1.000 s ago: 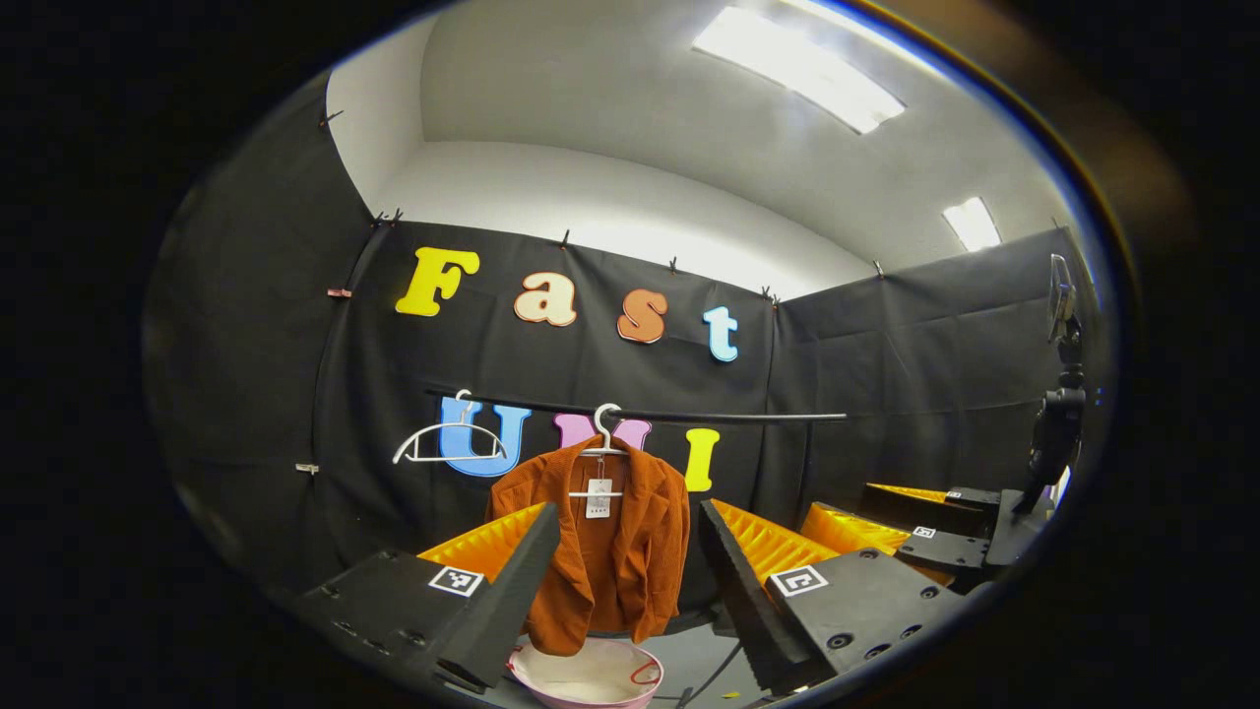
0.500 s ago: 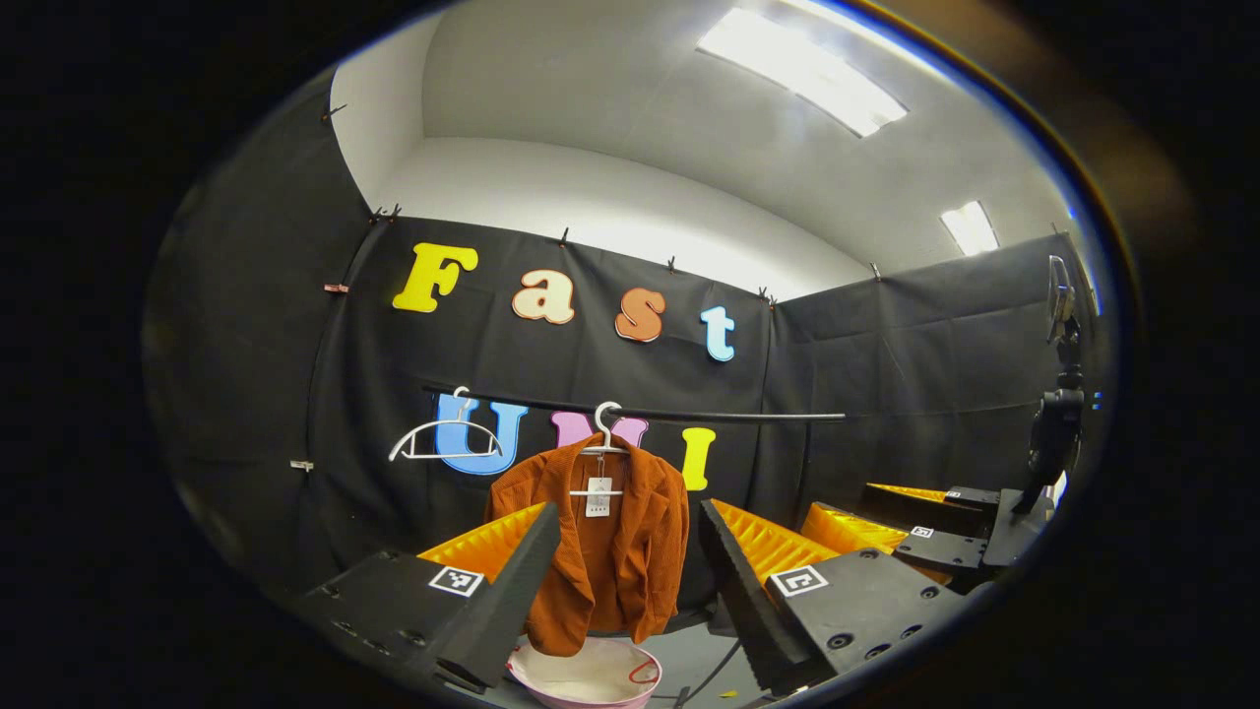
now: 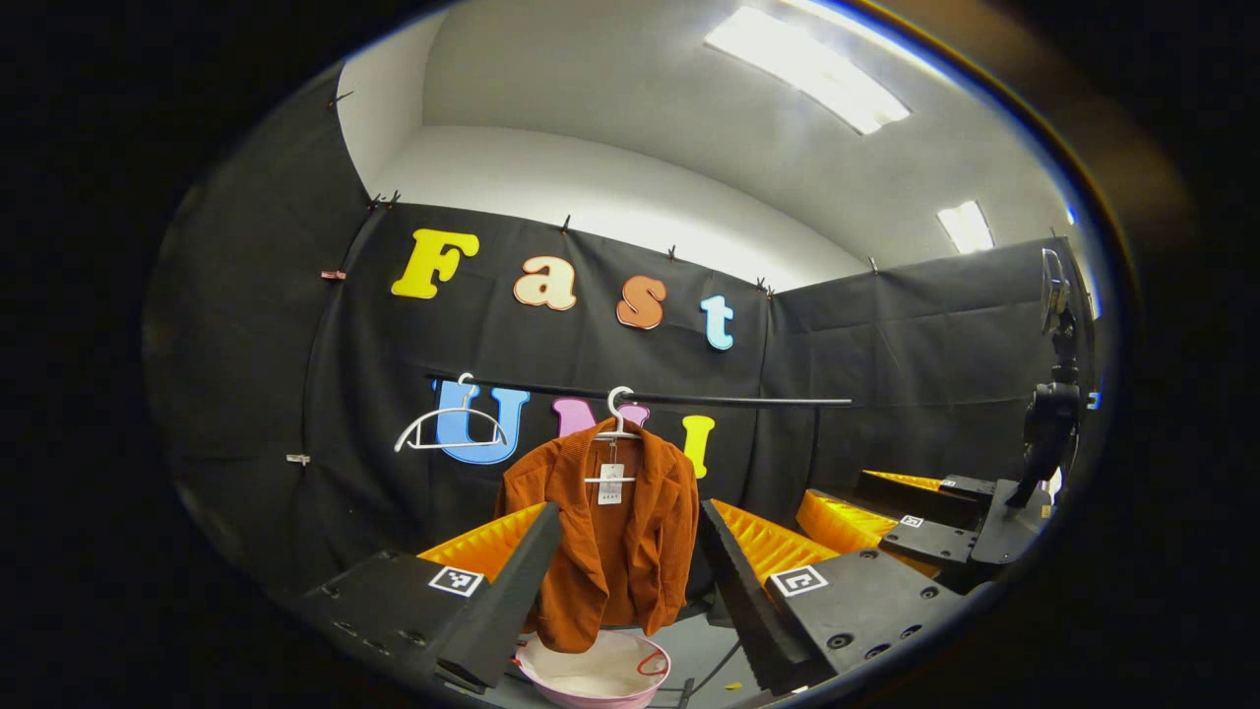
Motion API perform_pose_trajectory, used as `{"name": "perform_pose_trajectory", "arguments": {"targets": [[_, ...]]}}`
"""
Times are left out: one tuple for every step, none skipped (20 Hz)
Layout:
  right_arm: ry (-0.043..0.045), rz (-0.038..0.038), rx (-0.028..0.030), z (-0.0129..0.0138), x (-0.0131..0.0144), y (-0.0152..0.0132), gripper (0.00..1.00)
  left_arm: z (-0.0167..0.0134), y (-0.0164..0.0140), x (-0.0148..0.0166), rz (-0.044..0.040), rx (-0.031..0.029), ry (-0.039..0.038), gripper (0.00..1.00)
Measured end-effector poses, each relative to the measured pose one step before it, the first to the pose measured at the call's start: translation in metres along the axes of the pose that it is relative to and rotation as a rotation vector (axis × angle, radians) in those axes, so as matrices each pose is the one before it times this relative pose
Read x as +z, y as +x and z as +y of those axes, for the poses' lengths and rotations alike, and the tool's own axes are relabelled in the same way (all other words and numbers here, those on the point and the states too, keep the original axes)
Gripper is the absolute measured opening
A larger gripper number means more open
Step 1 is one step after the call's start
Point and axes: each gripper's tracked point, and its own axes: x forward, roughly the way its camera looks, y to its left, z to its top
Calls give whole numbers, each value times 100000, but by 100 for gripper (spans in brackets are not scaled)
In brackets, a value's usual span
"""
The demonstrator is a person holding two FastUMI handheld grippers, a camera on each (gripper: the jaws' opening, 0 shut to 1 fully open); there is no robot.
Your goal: Grasp the clothes on the hanger with both hands and then place them into the laundry hamper below.
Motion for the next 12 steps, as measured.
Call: {"name": "perform_pose_trajectory", "arguments": {"targets": [[-508,191,119,15,-370,911,97,264,665,-96,-34,-51,-435,90],[114,108,568,65,-554,1023,97,294,813,-326,20,219,-170,90],[517,185,875,90,-539,1217,97,326,913,-171,193,593,153,90],[575,257,1039,-39,-685,1275,97,282,975,-441,54,725,370,90],[317,129,956,-203,-732,1509,97,239,1209,-360,-198,664,428,90],[-104,-151,912,-315,-634,1722,97,28,1454,-475,-616,-77,141,92],[-370,-704,1177,-375,-607,1850,97,-194,1565,-236,-1384,-815,-168,90],[-105,-705,1320,-402,-465,2107,99,-35,1685,-433,-1533,-98,-590,90],[-32,1550,1803,-408,-921,2046,97,203,1788,-457,18,1310,-1386,90],[-239,1448,2349,-209,-1153,1968,97,137,1760,-1239,1707,1130,-1673,90],[-492,713,1627,-517,-808,1841,97,-1,1754,-989,1771,856,-1241,90],[-141,1457,1381,-816,-987,1752,97,345,1679,-752,938,1997,-464,90]]}}
